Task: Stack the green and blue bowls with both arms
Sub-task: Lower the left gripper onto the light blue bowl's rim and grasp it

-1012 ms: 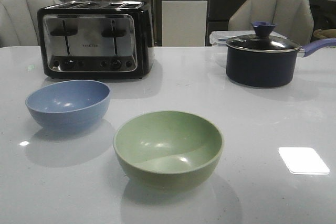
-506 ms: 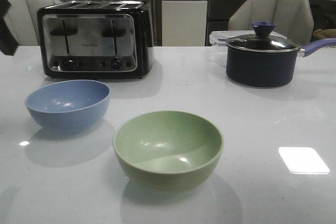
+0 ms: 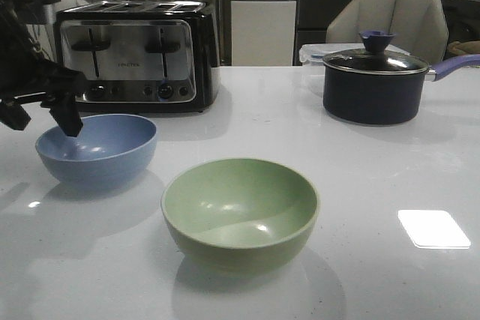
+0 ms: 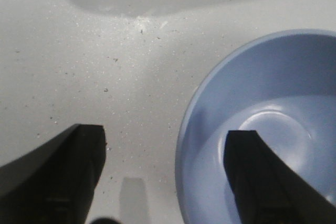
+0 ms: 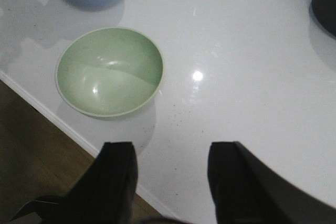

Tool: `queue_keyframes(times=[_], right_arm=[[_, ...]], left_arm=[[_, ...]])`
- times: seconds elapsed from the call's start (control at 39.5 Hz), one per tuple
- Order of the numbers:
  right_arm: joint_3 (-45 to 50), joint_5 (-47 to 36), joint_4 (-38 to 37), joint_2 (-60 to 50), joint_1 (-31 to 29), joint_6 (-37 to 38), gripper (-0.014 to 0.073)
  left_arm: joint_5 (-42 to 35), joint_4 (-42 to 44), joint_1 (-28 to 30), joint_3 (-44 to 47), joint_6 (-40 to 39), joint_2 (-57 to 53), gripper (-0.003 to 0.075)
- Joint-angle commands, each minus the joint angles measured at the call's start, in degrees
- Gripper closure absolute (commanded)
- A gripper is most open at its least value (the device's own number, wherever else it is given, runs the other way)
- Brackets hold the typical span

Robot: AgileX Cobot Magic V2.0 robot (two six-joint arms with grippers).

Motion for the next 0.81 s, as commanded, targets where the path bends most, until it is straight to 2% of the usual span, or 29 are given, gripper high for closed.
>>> queue_keyframes(times=[0.0,0.53,0.61,0.78], right_arm=[[-1.42,-4.42,-0.23,-0.35,0.03,-0.58,0.0158],[-1.42,-4.42,-0.23,-0.35,0.03,-0.58,0.0158],[-1.42,-4.42,-0.23,-0.35,0.03,-0.58,0.0158],[-1.42,-4.42,-0.23,-0.35,0.03,-0.58,0.0158]], left_arm=[[-3.27,-0.52,-0.29,-2.31,-0.14,-0.75,0.0228],[-0.03,-3.18,-0.29,-3.17,-0.14,-0.38,0.0599],[1.53,-3.18,-0.29,-3.9,-0.14,-1.37,0.0629],[5.95,-3.77,-0.56,-5.36,0.11,-6.24,0.0627]])
